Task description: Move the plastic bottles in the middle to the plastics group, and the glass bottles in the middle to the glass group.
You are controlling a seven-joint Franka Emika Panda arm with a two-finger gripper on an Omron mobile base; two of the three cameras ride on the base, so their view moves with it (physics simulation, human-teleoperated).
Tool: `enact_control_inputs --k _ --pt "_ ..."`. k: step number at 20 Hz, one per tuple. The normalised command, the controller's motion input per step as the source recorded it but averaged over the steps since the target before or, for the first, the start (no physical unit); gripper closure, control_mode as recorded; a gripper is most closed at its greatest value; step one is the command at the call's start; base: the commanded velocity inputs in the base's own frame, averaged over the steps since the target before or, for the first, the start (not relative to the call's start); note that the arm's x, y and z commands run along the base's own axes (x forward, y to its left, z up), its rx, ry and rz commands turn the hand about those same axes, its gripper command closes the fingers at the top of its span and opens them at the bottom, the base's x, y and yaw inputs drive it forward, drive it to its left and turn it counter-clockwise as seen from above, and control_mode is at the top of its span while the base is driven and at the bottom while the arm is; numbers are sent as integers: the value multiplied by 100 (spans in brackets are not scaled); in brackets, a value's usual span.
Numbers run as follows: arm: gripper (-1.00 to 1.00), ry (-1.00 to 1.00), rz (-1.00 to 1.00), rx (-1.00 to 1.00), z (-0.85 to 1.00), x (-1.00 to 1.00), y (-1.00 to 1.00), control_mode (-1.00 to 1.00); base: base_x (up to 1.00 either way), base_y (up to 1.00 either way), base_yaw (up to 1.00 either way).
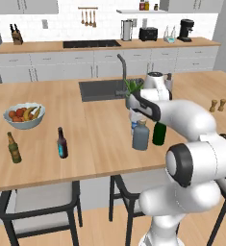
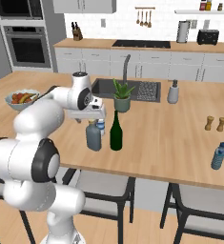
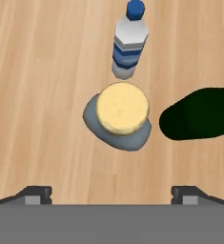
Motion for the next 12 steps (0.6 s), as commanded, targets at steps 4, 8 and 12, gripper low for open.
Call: enact_control_inputs --k 4,8,12 --pt "-100 0 0 0 -17 32 0 -100 0 0 0" --pt "-100 0 0 0 -13 34 0 -100 0 0 0" --pt "-100 0 0 0 -10 21 0 -100 0 0 0"
